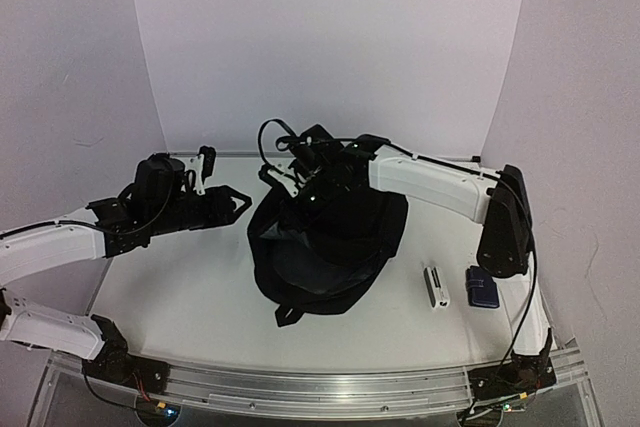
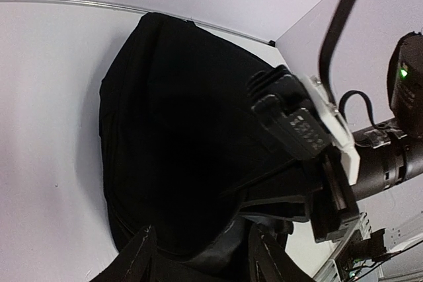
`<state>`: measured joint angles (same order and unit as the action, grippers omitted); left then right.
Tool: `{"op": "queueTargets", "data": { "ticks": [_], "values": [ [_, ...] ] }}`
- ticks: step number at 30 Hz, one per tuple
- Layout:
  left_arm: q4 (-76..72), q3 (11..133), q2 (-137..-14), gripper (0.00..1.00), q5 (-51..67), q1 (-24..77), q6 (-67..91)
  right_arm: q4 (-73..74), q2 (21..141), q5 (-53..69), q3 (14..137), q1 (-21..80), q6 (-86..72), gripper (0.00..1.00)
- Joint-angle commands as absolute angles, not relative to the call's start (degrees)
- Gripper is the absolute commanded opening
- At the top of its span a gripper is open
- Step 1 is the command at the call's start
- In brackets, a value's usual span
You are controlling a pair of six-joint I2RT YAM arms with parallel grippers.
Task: Pack the student bag
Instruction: Adjust the student bag at the center of the board.
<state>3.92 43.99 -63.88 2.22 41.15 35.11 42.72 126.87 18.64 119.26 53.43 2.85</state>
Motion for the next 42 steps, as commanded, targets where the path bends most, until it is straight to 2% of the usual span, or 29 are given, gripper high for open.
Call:
{"op": "queueTargets", "data": {
  "ticks": [1,3,5,6,8,15,23,32,38,42],
  "values": [
    [4.3,44.2,-61.0,0.47,3.3,41.0,36.0,40.5,128.9,24.0,122.5,54.3,-1.8,0.05],
    [4.6,44.5,-61.2,0.48,4.5,41.0,35.4,40.8,127.4,24.7,122.1,54.1,-1.9,0.22],
    [4.4,44.7,-62.2,0.49,6.7,41.0,34.6,40.9,124.0,25.7,121.0,52.9,-1.8,0.49],
    [4.3,44.9,-62.6,0.5,7.8,41.0,34.2,40.9,121.9,26.1,120.2,52.2,-2.1,0.58],
    [3.3,45.1,-63.7,0.5,10.9,41.4,33.1,40.8,117.7,27.3,118.2,49.6,-2.6,0.66],
    [3.5,50.3,-68.9,0.51,18.2,43.2,28.1,40.6,105.3,32.0,107.1,42.8,-5.0,0.68],
    [7.0,56.6,-73.1,0.51,18.2,46.9,25.2,39.5,95.8,33.0,90.3,34.2,-5.9,0.67],
    [12.8,69.9,-90.5,0.35,18.2,54.2,24.2,34.7,94.2,37.4,74.4,24.3,-9.9,0.61],
    [9.8,76.6,-102.0,0.26,23.9,56.1,28.9,28.0,96.9,42.2,69.2,21.6,-14.9,0.6],
    [8.3,79.7,-107.5,0.24,25.7,57.7,31.4,25.1,100.1,44.7,67.7,20.1,-16.3,0.59]
  ]
}}
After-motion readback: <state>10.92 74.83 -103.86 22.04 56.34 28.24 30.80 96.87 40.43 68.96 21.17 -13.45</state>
